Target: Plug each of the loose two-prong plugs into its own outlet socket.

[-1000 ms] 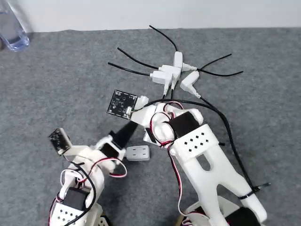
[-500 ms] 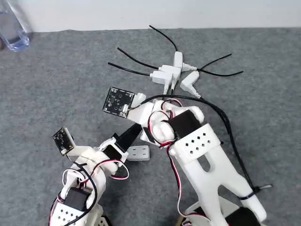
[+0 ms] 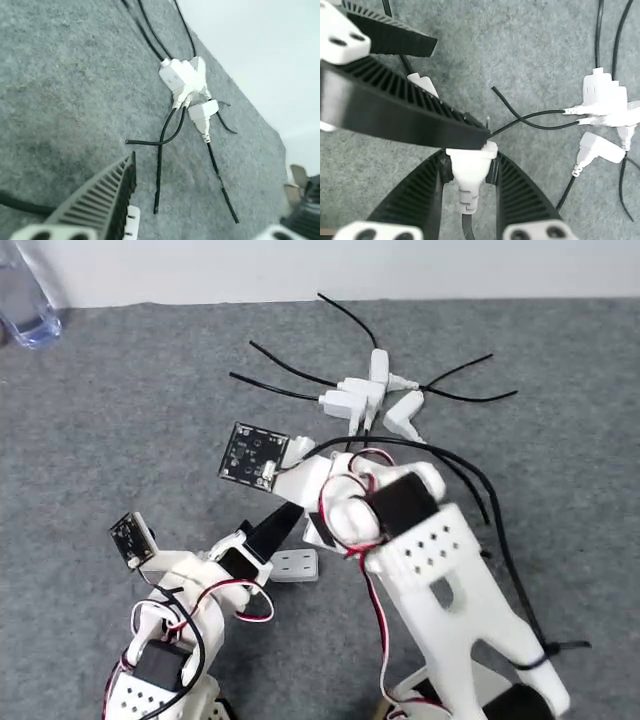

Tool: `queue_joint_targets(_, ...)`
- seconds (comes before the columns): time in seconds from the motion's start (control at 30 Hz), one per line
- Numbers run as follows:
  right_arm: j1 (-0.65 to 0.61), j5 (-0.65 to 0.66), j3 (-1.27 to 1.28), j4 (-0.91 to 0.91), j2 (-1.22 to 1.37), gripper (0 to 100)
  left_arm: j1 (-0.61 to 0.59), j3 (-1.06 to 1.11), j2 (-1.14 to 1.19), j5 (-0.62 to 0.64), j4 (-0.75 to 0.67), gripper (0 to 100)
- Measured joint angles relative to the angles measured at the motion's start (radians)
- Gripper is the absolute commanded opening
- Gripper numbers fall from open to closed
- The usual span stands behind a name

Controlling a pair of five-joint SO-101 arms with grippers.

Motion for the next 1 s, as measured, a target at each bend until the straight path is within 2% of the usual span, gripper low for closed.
queue_joint_targets(1.0, -0.02, -0.025, -0.031, 0.025, -0.054, 0.8, -0.006, -0.005, -0.003, 0.005, -0.008, 47)
